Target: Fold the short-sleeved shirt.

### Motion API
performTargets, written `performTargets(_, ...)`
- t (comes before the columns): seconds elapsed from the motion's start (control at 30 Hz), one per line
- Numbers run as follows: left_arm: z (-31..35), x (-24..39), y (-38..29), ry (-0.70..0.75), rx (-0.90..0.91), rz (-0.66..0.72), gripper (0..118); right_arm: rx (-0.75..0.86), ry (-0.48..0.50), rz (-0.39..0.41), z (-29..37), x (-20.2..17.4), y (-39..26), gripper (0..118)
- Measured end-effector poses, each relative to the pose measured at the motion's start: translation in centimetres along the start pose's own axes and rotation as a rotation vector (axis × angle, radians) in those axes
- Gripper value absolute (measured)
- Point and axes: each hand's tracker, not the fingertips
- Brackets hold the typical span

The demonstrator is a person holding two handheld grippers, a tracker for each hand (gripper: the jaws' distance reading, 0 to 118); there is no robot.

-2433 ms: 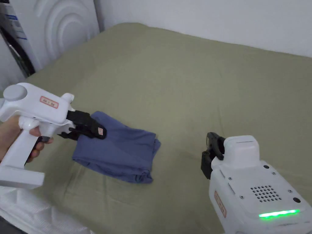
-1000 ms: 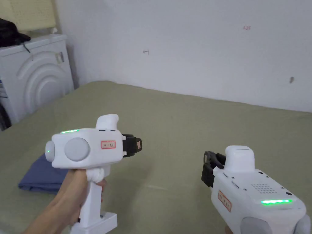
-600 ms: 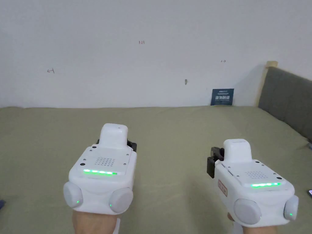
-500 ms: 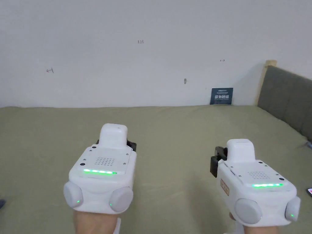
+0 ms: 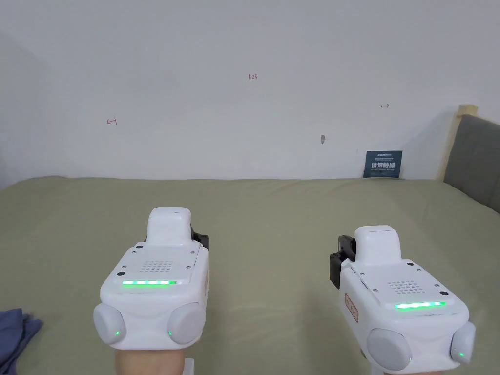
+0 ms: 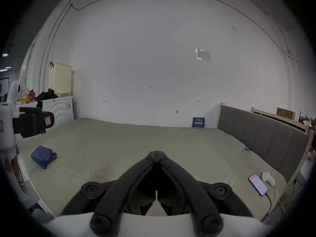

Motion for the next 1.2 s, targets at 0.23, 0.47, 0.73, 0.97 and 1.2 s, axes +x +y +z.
performTargets(0.23,0.0,-0.5,0.1,0.018,0.014,-0.014,92,0.053,-0.014,-0.013,0.5,0.0,0.4,52)
performTargets(0.47,0.2,-0.6,-0.1,0.032,0.034,-0.014,118,0.058,-0.016,-0.019,0.6,0.2,1.4,118)
performTargets(0.73,0.6,-0.8,0.3,0.039,0.043,-0.007,118,0.063,-0.016,-0.01,0.7,0.0,1.4,118)
performTargets(0.97,1.0,-0.9,0.5,0.031,0.053,-0.004,118,0.059,-0.019,0.0,0.8,-0.3,1.3,118)
performTargets(1.2,1.3,-1.0,0.4,0.034,0.039,-0.005,118,0.058,-0.017,0.005,0.8,-0.4,1.1,118)
